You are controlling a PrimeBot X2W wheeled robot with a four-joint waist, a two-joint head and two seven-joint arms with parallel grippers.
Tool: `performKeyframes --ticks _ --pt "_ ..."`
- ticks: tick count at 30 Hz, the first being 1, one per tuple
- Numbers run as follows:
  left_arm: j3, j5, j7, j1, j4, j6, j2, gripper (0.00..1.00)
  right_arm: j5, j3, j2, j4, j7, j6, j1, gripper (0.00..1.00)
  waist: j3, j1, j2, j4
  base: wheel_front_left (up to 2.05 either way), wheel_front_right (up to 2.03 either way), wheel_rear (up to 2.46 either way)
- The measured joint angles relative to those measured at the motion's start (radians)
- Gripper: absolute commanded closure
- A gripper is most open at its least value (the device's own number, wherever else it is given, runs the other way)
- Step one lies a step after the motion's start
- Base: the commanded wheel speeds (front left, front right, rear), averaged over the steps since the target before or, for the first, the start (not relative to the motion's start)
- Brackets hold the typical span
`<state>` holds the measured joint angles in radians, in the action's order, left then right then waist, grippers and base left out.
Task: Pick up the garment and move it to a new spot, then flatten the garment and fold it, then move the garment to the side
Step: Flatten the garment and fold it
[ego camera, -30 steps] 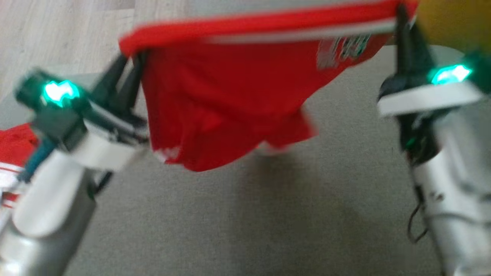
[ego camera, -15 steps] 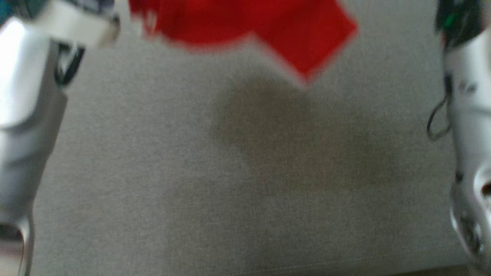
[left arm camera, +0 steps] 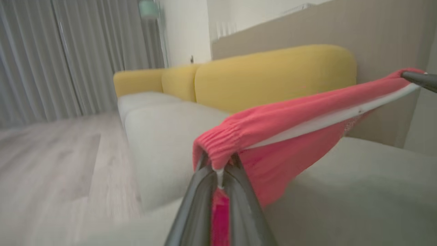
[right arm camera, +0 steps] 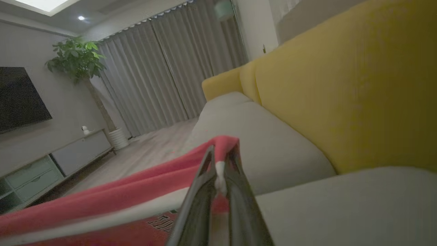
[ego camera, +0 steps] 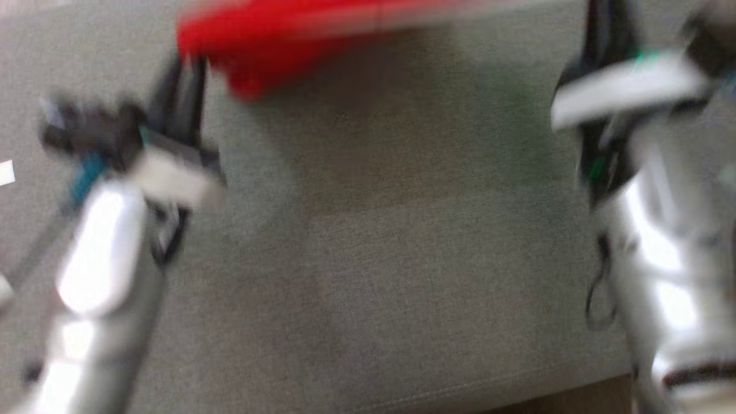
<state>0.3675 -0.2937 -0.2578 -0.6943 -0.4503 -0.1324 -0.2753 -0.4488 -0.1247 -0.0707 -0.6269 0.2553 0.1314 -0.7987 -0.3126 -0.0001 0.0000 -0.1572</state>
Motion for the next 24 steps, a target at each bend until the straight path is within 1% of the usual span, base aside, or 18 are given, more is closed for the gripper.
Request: performKeyframes --ticks 1,4,7,12,17,24 --pt "0.000 0.000 0.000 0.000 0.000 0.000 0.000 1.00 0.000 0.000 0.000 0.000 0.000 0.000 0.000 1.00 0.000 0.0000 0.0000 0.000 0.00 0.00 0.00" --pt "-0.045 -0.006 0.001 0.162 -0.020 0.000 0.043 1.00 -0.043 -0.032 0.008 -0.016 0.000 0.000 0.144 1.00 0.011 -0.0001 0.0000 -0.003 0.00 0.00 0.00" --pt "-0.053 -0.006 0.001 0.297 -0.046 -0.001 0.084 1.00 -0.077 -0.042 0.021 -0.017 0.000 0.000 0.285 1.00 0.025 0.0000 0.0000 0.005 0.00 0.00 0.00" --pt "-0.072 -0.031 0.001 0.459 -0.048 -0.001 0.145 1.00 -0.127 -0.035 0.025 0.009 0.000 0.000 0.474 1.00 0.071 -0.0001 0.0000 0.012 0.00 0.00 0.00" --pt "-0.109 -0.041 0.001 0.581 -0.023 -0.001 0.168 1.00 -0.150 -0.073 0.026 0.033 0.000 0.000 0.595 1.00 0.137 -0.0002 0.0001 0.008 0.00 0.00 0.00" --pt "-0.109 -0.050 0.002 0.728 0.014 -0.001 0.179 1.00 -0.158 -0.103 0.026 0.041 0.000 0.000 0.707 1.00 0.237 -0.0002 0.0001 -0.005 0.00 0.00 0.00"
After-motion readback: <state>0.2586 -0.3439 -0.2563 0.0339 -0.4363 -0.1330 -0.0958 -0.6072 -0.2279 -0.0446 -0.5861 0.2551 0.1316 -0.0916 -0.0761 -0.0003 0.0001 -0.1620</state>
